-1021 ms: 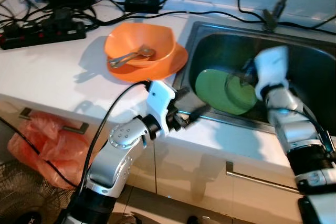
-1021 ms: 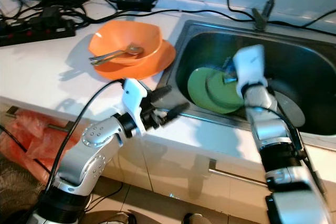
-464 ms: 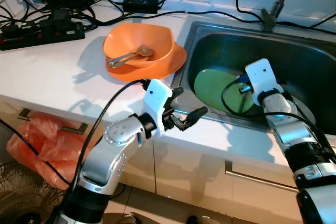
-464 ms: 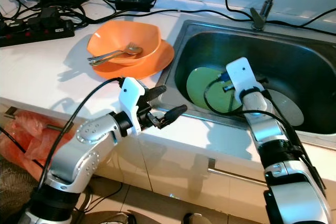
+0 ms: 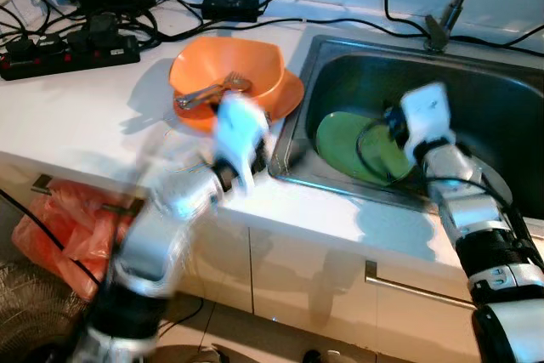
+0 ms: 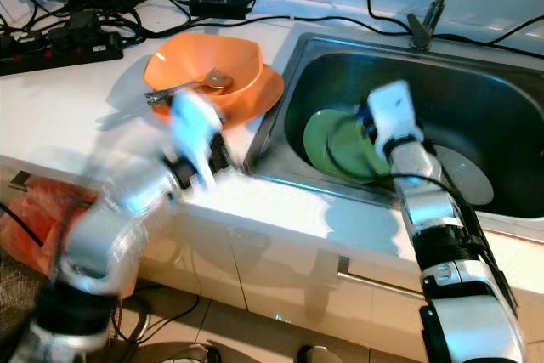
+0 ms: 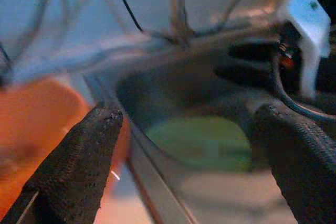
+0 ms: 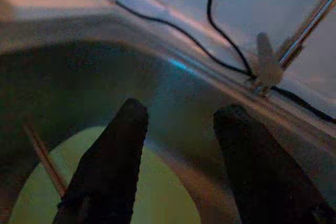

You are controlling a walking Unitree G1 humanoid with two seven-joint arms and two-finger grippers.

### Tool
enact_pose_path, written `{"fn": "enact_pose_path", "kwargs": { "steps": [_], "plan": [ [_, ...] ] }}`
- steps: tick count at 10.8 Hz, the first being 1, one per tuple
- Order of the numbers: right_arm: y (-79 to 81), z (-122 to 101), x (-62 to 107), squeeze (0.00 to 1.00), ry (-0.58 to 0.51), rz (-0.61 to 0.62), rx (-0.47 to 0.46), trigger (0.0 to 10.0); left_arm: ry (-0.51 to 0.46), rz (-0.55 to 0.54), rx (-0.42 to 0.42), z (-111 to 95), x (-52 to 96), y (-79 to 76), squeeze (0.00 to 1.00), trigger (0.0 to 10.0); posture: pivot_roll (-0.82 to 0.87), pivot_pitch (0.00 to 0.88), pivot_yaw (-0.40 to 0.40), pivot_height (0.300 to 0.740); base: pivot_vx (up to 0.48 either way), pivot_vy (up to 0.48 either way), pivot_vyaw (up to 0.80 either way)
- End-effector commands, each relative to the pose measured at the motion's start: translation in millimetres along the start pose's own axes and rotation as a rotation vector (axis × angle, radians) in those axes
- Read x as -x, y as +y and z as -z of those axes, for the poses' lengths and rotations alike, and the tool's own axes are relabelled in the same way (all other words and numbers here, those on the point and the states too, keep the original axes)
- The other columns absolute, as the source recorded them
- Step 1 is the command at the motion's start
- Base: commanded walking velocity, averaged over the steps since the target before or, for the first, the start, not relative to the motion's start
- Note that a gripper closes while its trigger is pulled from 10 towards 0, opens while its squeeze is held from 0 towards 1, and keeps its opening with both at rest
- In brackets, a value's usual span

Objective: Kitchen organization

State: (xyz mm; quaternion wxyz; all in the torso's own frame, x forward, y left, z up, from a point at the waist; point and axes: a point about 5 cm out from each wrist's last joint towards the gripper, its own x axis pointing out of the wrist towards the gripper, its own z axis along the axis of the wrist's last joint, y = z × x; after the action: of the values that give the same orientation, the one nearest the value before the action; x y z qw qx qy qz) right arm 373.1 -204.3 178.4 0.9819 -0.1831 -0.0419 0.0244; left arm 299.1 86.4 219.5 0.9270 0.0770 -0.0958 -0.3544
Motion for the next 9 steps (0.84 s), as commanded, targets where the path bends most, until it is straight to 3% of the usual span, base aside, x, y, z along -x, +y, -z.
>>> {"fn": "enact_pose_path", "kwargs": {
  "steps": [1, 3, 5, 6, 7, 9],
  "plan": [
    [-5.4, -18, -2.9, 1.00, -0.082, 0.025, -0.039, 10.0, -0.032, -0.051, -0.058, -8, 2.2, 7.5, 1.00, 10.0, 0.07, 0.098, 0.014, 0.740, 0.000, 0.000, 0.00],
    [-6.7, -40, -2.3, 1.00, -0.165, 0.047, -0.130, 10.0, -0.077, -0.204, -0.139, -14, 7.5, 30.7, 1.00, 10.0, 0.07, 0.096, 0.019, 0.740, 0.000, 0.000, 0.00],
    [-0.6, -50, 1.2, 1.00, -0.196, -0.005, -0.288, 10.0, -0.095, -0.301, -0.227, -19, 15.1, 44.6, 1.00, 10.0, 0.07, 0.096, 0.020, 0.740, 0.000, 0.000, 0.00],
    [7.0, -54, 5.3, 0.42, -0.205, -0.063, -0.344, 10.0, -0.073, -0.358, -0.255, -15, 22.6, 52.8, 1.00, 10.0, 0.07, 0.096, 0.020, 0.740, 0.000, 0.000, 0.00],
    [15.8, -56, 10.6, 0.00, -0.212, -0.110, -0.357, 10.0, -0.037, -0.373, -0.280, -6, 30.6, 55.5, 1.00, 10.0, 0.08, 0.098, 0.019, 0.740, 0.000, 0.000, 0.00],
    [24.3, -60, 15.6, 0.00, -0.208, -0.153, -0.386, 10.0, -0.010, -0.391, -0.362, 4, 40.9, 57.1, 1.00, 10.0, 0.08, 0.100, 0.018, 0.740, 0.000, 0.000, 0.00]
  ]
}}
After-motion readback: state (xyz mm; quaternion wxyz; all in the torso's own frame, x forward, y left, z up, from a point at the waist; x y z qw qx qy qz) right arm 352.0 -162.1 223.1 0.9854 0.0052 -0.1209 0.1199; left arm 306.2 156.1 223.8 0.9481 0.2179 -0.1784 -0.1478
